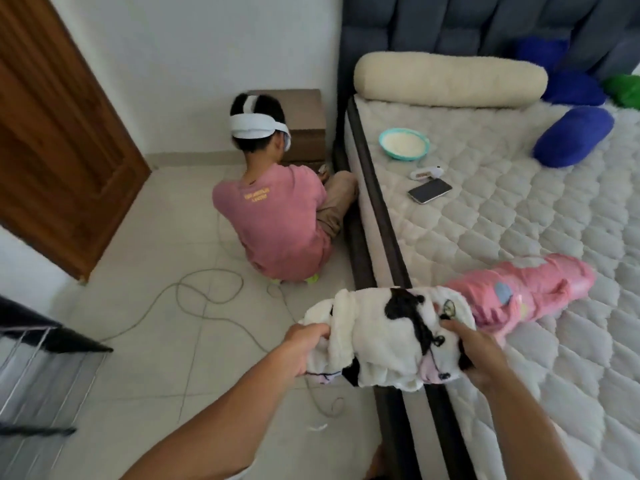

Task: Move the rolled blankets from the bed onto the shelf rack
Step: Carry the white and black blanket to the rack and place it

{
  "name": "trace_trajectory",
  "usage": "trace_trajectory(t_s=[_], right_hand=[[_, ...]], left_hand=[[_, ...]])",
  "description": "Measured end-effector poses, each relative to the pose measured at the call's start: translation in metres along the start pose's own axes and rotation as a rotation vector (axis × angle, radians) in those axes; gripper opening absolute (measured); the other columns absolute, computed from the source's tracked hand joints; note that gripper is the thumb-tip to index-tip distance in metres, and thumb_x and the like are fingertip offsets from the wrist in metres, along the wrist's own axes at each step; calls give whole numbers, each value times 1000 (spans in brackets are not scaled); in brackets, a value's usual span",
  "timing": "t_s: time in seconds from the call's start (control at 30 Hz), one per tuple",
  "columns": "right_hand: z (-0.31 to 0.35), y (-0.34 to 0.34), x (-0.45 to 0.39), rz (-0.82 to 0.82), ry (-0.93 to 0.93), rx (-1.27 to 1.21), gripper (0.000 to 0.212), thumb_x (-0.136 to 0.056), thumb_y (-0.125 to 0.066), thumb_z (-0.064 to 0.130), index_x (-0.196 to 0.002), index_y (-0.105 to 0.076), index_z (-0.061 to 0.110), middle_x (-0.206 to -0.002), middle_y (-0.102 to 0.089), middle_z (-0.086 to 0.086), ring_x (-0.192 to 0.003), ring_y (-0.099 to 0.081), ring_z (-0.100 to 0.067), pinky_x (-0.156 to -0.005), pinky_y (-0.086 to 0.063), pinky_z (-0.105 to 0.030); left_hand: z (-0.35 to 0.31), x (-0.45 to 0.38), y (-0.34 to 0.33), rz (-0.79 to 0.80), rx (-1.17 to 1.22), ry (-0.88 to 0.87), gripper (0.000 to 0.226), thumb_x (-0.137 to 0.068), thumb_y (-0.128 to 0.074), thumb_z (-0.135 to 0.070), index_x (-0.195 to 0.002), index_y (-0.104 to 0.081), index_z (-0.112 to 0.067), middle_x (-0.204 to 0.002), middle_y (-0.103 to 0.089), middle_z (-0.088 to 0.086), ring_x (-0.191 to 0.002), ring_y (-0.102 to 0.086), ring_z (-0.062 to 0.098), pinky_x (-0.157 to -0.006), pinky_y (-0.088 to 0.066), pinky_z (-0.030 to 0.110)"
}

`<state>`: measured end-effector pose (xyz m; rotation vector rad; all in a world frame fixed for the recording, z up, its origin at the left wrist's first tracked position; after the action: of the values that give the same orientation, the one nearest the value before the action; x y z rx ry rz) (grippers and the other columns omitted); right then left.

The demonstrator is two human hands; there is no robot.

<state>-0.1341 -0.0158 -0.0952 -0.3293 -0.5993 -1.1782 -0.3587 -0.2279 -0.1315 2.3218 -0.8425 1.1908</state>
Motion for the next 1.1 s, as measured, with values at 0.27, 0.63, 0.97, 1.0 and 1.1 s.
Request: trace_trajectory(t_s=[0.27, 0.63, 0.97, 1.0, 1.1], right_hand=[[-5, -246, 91, 447, 44, -83, 12, -86, -61, 12, -91, -69, 4, -77, -75, -9, -71, -72, -22, -80, -51, -43], [-58, -522, 180, 859, -150, 3, 17, -93, -53, 16, -102, -64, 8, -104, -68, -14, -94, -64, -30, -68, -54, -41], [-125, -697, 209, 1007, -227, 304, 32, -88, -54, 9, -119, -60, 3, -108, -69, -18, -97, -65, -35, -71, -56, -45], [-130, -711, 214, 1019, -229, 329, 33, -88, -54, 9, -120, -59, 4, -109, -69, -19, -97, -65, -34, -70, -56, -45], [-152, -751, 234, 1050, -289, 357, 35, -87, -54, 9, -122, -58, 6, -113, -68, -19, -101, -64, -36, -75, -57, -49]], left_hand=[[20, 43, 253, -387, 502, -262, 60, -72, -72, -50, -117, -58, -13, -102, -63, 10, -75, -55, 26, -60, -49, 30], [37, 52, 408, -206, 1122, -467, 80, -56, -69, -71, -125, -58, -32, -131, -61, 3, -118, -57, 30, -95, -46, 62], [45, 0, 563, -402, 1423, -457, 66, -78, -46, -76, -124, -62, -32, -124, -67, 2, -116, -59, 29, -102, -46, 48], [48, 0, 576, -441, 1429, -440, 63, -78, -45, -76, -120, -64, -31, -119, -69, 3, -112, -61, 27, -101, -46, 47], [62, -6, 623, -517, 1450, -427, 70, -74, -49, -77, -124, -62, -29, -123, -67, 5, -116, -60, 28, -105, -44, 48]])
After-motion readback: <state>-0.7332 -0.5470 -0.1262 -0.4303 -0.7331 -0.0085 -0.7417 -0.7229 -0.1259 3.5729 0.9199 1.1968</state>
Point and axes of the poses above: each hand's wrist, its own x-axis away from the middle knuckle, its own y-axis out of the back of the hand, z = x × y, the point moved 8 cm from there along -x, towards the middle knuckle
